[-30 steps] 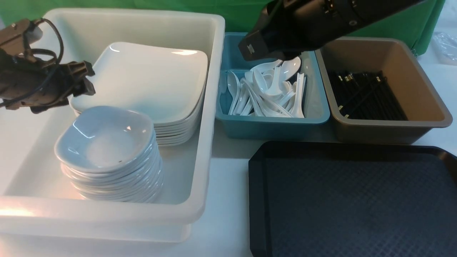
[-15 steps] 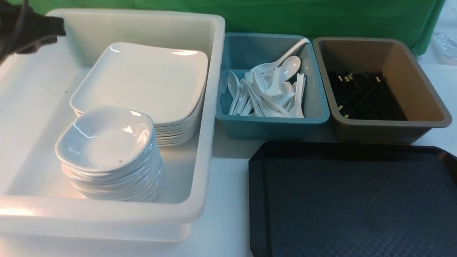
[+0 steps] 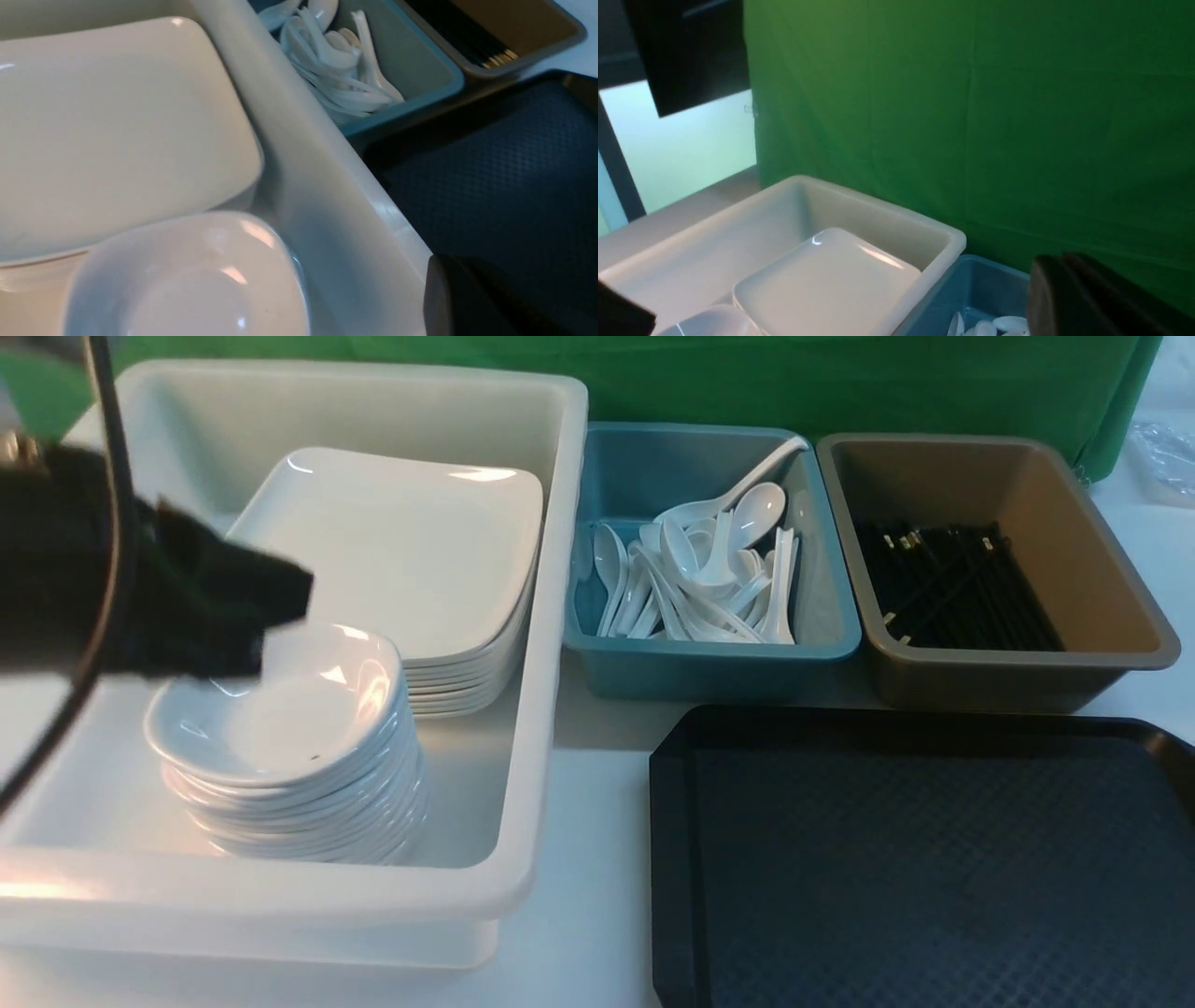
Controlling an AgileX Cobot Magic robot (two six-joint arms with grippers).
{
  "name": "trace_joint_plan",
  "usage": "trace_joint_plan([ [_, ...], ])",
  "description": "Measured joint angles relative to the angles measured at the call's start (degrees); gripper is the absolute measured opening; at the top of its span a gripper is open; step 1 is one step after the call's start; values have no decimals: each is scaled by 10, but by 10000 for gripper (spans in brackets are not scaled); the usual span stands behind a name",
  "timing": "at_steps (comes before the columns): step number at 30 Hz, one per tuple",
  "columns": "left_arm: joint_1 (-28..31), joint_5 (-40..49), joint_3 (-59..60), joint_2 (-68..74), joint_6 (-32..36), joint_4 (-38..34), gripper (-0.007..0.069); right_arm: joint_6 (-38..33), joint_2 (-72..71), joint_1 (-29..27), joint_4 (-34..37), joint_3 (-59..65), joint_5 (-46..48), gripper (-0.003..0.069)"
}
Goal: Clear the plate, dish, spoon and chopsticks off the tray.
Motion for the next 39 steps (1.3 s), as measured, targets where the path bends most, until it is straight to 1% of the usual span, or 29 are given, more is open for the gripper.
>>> trace_joint_plan([
  [2, -14, -13, 39, -29, -2, -6, 2, 41, -50, 0, -26, 62, -33, 31],
  [3, -17, -16, 48, -36, -4, -8, 2, 44, -56, 0, -31, 77, -41, 31],
  [4, -23, -28, 78, -60, -5, -15, 2, 61, -99, 0, -44, 131, -63, 31],
  [6, -25, -48, 126, -104, -5, -24, 2, 71, -154, 0, -51, 194, -79, 31],
  [9, -25, -65, 172, -155, -6, -27, 2, 81, -221, 0, -54, 256, -87, 31],
  [10, -25, -67, 175, -159, -6, -27, 2, 81, -221, 0, -55, 260, -87, 31],
  [12, -25, -75, 212, -212, -6, -30, 2, 91, -276, 0, -56, 301, -89, 31],
  [17, -25, -78, 249, -286, -7, -34, 2, 97, -339, 0, -58, 337, -93, 31],
  [22, -25, -79, 259, -333, -21, -36, 2, 106, -355, 0, -58, 340, -97, 36],
  [28, -25, -80, 259, -338, -21, -36, 2, 107, -355, 0, -58, 340, -97, 56],
  [39, -25, -83, 259, -338, -21, -31, 2, 107, -355, 0, -58, 340, -97, 59],
])
